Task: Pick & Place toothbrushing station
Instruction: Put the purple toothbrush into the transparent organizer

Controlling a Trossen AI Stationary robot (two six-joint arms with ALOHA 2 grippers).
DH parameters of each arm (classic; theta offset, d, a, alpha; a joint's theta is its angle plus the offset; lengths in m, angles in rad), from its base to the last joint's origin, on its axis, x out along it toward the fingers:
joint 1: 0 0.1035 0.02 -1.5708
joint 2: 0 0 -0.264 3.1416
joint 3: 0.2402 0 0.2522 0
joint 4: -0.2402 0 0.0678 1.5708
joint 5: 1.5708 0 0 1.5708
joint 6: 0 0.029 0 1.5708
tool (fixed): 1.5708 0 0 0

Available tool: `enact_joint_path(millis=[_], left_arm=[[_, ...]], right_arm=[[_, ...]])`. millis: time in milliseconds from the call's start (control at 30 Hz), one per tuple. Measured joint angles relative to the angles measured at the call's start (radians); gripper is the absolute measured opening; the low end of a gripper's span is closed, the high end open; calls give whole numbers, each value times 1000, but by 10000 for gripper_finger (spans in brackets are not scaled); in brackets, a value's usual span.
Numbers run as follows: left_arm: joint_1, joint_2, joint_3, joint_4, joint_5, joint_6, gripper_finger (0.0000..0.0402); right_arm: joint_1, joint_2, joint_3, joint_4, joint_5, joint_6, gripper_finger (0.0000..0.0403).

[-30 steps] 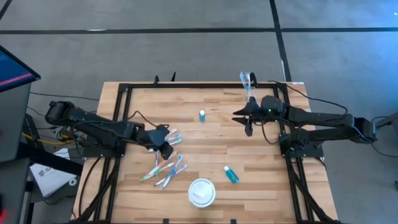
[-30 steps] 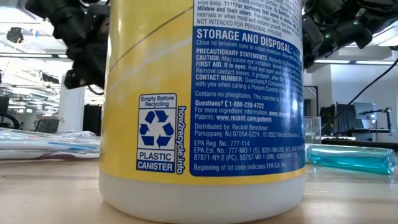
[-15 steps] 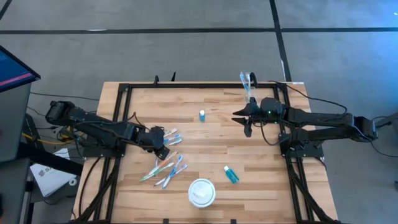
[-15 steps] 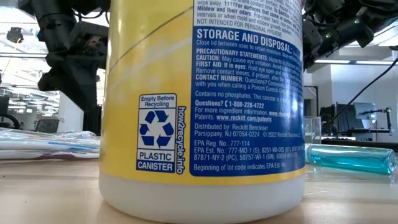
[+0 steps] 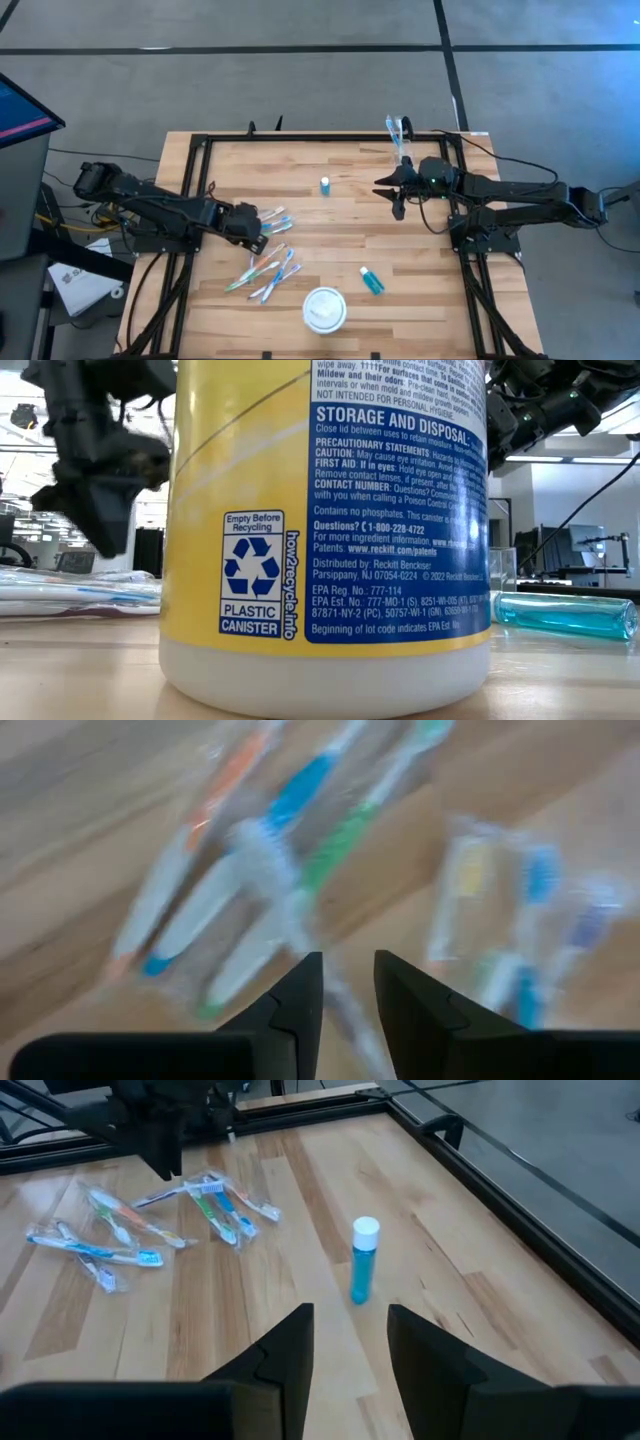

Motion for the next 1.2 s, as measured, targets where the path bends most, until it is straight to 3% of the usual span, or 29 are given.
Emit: enact_joint_path(millis=[233, 767, 1200], left_arm=[[0, 0, -82, 66, 7, -54, 89], [0, 1, -88, 154, -26, -46, 89], [0, 136, -88, 212, -27, -26, 83]], right_arm=[[0, 0, 0, 21, 0, 0, 120], [0, 0, 0, 27, 0, 0, 120], [0, 0, 0, 29, 0, 0, 120]])
